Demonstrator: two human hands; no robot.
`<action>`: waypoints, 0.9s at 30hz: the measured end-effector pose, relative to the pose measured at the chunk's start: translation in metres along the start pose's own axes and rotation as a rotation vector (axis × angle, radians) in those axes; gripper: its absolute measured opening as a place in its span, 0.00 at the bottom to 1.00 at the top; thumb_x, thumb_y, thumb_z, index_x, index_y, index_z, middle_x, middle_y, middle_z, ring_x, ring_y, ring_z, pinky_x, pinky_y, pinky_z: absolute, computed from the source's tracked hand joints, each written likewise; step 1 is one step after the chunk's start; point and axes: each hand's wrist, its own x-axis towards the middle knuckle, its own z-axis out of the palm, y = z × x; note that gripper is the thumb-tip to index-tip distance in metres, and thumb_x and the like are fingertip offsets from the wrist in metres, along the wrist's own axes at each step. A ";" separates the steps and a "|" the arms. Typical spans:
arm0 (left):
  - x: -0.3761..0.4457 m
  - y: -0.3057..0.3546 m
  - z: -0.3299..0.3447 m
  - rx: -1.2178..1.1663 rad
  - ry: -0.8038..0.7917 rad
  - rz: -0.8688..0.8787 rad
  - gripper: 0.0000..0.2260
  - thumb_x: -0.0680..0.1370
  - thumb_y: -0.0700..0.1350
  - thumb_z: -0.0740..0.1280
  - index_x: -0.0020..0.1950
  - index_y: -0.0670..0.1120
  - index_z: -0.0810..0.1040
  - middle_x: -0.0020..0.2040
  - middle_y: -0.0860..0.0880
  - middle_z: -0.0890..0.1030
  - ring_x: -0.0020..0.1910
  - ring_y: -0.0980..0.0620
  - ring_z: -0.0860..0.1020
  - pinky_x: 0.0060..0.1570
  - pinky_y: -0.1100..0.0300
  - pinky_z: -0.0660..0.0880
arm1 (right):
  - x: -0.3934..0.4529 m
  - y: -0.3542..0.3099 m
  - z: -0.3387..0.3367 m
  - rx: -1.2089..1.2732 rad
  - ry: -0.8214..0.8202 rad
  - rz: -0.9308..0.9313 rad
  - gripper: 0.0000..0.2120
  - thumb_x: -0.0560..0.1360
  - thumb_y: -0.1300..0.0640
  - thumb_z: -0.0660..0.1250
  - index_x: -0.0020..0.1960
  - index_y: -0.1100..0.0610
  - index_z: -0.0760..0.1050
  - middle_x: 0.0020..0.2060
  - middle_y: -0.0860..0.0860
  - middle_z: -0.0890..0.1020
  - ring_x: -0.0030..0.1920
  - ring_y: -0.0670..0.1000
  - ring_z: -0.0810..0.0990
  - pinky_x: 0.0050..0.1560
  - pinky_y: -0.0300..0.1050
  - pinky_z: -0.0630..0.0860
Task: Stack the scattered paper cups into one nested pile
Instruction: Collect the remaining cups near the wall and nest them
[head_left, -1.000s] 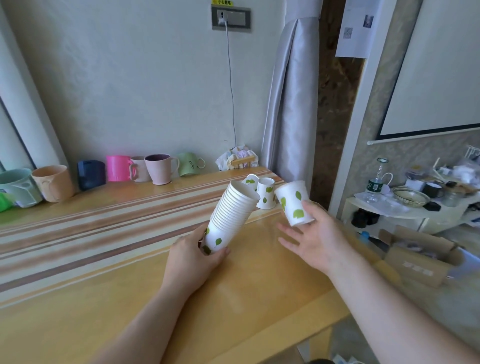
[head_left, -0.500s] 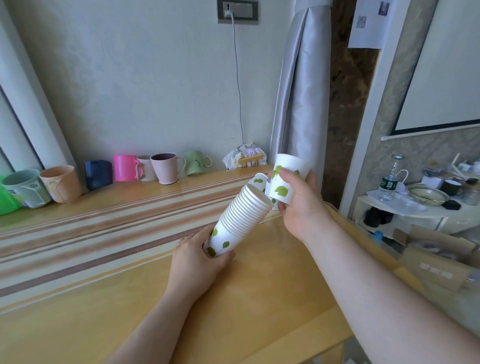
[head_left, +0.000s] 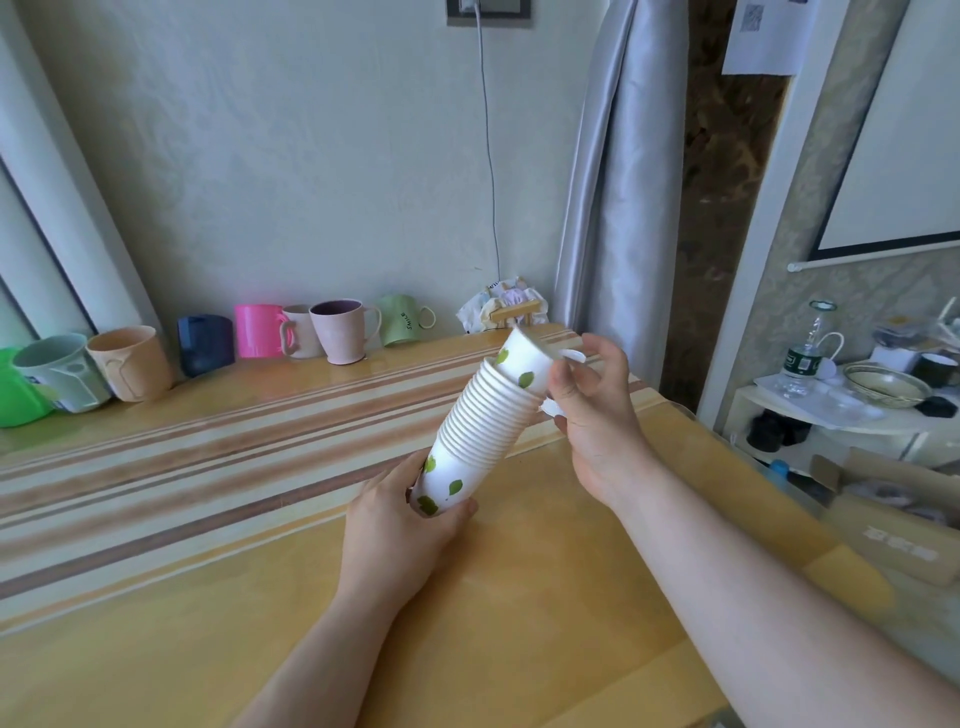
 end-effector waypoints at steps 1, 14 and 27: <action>0.000 -0.001 0.001 -0.003 0.006 -0.012 0.23 0.69 0.59 0.81 0.62 0.63 0.82 0.46 0.63 0.83 0.52 0.54 0.80 0.48 0.57 0.75 | 0.003 0.001 -0.004 -0.006 0.021 0.001 0.32 0.73 0.32 0.73 0.71 0.41 0.67 0.64 0.46 0.82 0.63 0.50 0.80 0.57 0.46 0.73; 0.003 0.001 0.003 -0.027 0.011 -0.065 0.18 0.70 0.60 0.81 0.54 0.72 0.77 0.44 0.65 0.83 0.50 0.61 0.80 0.45 0.61 0.75 | 0.083 0.068 -0.063 -0.941 0.154 -0.093 0.23 0.75 0.48 0.76 0.68 0.45 0.76 0.69 0.51 0.71 0.67 0.55 0.73 0.67 0.47 0.70; -0.001 0.010 -0.001 -0.010 -0.005 -0.071 0.21 0.70 0.59 0.81 0.54 0.75 0.74 0.46 0.64 0.85 0.49 0.61 0.81 0.48 0.57 0.79 | 0.061 0.035 -0.067 -0.995 0.050 -0.104 0.19 0.75 0.61 0.65 0.61 0.43 0.78 0.58 0.47 0.73 0.63 0.54 0.73 0.58 0.48 0.70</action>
